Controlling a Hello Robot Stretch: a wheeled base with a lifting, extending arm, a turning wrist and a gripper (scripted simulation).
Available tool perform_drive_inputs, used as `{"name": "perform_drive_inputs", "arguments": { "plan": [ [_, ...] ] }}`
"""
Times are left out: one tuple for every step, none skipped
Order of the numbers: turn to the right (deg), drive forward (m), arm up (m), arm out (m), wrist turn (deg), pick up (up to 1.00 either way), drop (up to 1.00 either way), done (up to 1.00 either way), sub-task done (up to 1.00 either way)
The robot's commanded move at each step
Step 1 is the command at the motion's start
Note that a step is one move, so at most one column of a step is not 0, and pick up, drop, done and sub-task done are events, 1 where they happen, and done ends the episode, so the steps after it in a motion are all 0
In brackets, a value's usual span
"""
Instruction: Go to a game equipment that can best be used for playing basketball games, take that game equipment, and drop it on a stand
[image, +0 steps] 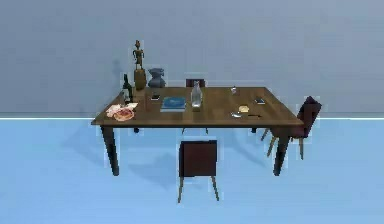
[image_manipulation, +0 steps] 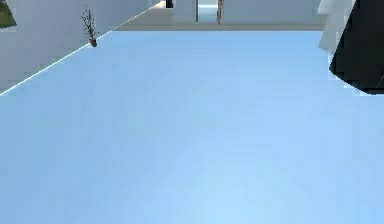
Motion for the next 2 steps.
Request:
{"name": "perform_drive_inputs", "arguments": {
  "plan": [
    [45.0, 0.00, 0.00, 0.00, 0.0, 0.00, 0.00, 0.00, 0.00],
    [45.0, 0.00, 0.00, 0.00, 0.0, 0.00, 0.00, 0.00, 0.00]
  ]
}}
